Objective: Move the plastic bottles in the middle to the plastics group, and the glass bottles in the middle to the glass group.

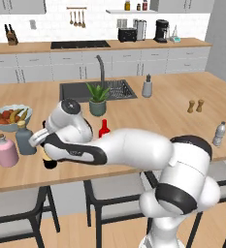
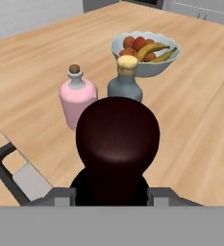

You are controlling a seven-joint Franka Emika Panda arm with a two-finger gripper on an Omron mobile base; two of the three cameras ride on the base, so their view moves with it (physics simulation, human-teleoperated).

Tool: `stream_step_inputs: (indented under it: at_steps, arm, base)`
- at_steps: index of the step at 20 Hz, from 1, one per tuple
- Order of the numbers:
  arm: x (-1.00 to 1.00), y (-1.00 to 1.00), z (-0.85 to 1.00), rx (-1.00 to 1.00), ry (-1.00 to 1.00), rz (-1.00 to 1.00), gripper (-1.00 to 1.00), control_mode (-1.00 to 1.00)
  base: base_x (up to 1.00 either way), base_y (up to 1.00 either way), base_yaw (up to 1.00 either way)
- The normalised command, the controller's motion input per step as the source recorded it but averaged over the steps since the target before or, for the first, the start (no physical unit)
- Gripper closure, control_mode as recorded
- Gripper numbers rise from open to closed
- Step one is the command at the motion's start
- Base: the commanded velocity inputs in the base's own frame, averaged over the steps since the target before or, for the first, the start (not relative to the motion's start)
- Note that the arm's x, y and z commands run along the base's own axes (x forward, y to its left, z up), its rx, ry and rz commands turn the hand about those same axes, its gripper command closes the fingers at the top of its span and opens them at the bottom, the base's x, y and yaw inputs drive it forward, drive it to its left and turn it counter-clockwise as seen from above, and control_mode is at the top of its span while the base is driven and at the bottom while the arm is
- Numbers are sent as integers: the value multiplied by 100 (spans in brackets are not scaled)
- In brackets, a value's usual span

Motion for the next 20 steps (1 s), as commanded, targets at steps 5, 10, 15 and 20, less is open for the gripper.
stream_step_inputs:
  at_steps: [5, 10, 15, 20]
  arm:
    - [23, 33, 0, 0, 0, 1, 100, -100]
    - [5, 38, 0, 0, 0, 2, 100, -100]
    - [17, 25, 0, 0, 0, 1, 100, -100]
    - [22, 1, -2, 0, 0, 0, 100, -100]
  base:
    - [0, 0, 0]
    - [0, 0, 0]
    - [0, 0, 0]
    - [0, 0, 0]
